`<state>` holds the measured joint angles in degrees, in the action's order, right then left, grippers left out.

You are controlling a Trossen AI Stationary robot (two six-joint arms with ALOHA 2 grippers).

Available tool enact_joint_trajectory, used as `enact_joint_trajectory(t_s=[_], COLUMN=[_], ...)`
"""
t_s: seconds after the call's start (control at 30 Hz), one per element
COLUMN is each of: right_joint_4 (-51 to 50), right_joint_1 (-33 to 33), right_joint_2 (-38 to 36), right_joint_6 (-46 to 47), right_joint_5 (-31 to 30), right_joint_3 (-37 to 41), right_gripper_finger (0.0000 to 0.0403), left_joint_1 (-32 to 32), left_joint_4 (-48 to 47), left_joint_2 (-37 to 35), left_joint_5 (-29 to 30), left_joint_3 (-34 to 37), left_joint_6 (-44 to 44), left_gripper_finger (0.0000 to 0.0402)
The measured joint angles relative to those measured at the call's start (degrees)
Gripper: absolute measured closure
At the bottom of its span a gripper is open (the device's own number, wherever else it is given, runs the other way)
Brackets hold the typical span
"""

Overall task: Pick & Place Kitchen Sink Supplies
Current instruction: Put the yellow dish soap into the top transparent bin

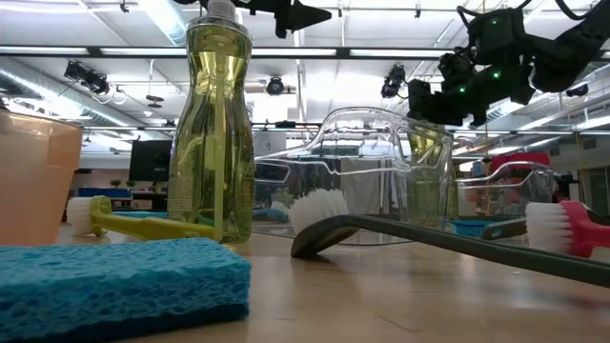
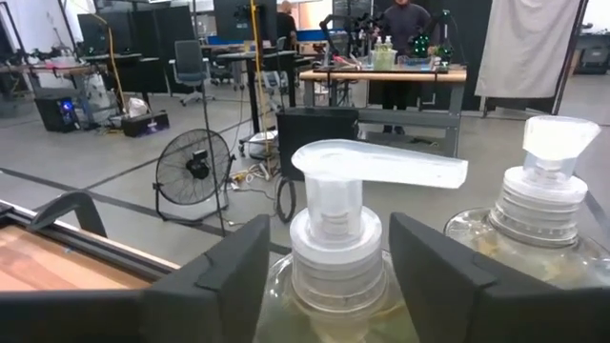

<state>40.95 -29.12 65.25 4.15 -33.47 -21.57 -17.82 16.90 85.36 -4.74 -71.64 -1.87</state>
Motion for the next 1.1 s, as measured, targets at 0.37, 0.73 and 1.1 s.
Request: enact_joint_trajectory(t_s=[0.37, 0.73, 1.1], right_joint_4=[-1.9, -10.9, -12.1], right_joint_1=[3.0, 6.5, 7.4], right_joint_2=[-1.3, -8.0, -10.9], right_joint_6=[-5.9, -11.1, -14.1], right_joint_5=[-0.1, -3.6, -5.0], right_joint_3=[0.0, 0.0, 0.0], right_gripper_finger=[0.0077, 0.0055, 0.0055], left_joint_1=[0.0, -1.3, -1.4], left_joint_4=[-3.0, -17.8, -19.0], left_joint_2=[-3.9, -9.4, -10.1], left_joint_5=[1.9, 2.4, 2.4], left_joint_3=[0.0, 0.0, 0.0], left_joint_6=[-4.9, -5.4, -6.8], left_gripper_finger=[0.0081, 0.0081, 0.0081])
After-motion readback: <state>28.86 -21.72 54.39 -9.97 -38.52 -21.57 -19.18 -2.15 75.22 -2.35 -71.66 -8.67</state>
